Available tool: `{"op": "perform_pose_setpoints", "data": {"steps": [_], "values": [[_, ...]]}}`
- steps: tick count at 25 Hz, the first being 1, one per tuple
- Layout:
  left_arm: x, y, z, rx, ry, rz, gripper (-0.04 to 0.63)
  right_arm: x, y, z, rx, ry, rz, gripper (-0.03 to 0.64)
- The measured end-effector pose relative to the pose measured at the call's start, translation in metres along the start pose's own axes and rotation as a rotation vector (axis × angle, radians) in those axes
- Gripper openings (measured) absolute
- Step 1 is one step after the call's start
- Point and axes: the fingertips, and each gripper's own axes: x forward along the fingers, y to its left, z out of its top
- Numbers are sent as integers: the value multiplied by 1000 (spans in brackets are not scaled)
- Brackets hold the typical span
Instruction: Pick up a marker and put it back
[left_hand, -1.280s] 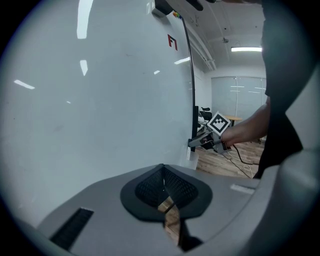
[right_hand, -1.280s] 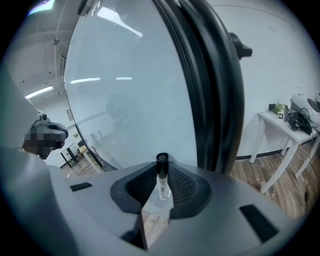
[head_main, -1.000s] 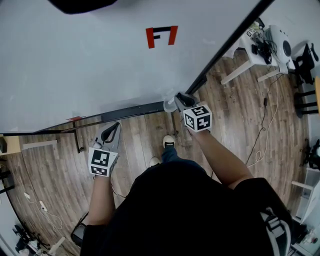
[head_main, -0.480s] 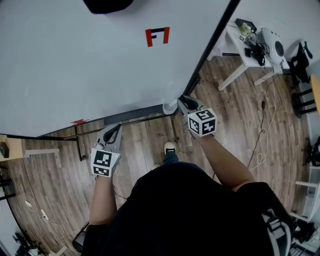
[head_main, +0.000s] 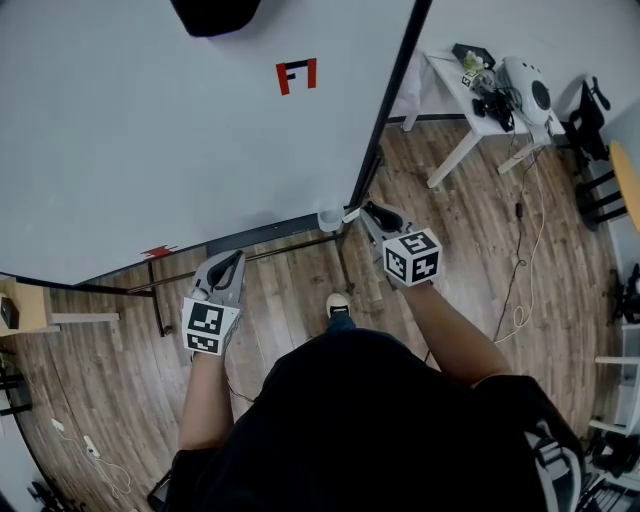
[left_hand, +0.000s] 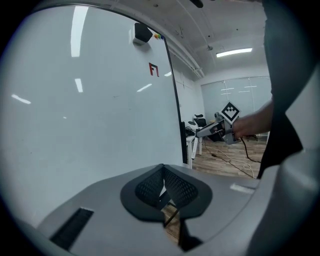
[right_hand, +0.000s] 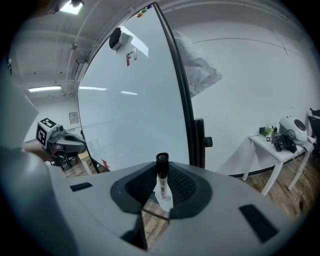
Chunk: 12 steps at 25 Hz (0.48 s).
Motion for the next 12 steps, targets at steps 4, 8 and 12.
{"op": "perform_pose_setpoints", "data": {"steps": [4,8,12], "values": [[-4,-6,4,9,-8,-9,11,-19,0,-6,7,-4,-15,60],[-4,-12,10,17,-18,-16,11,-36,-2,-12,19,-5,-29,60],[-5,-16,12,22,-18,-21,11,-47,-5,-17,36,-9,-38,60]]}}
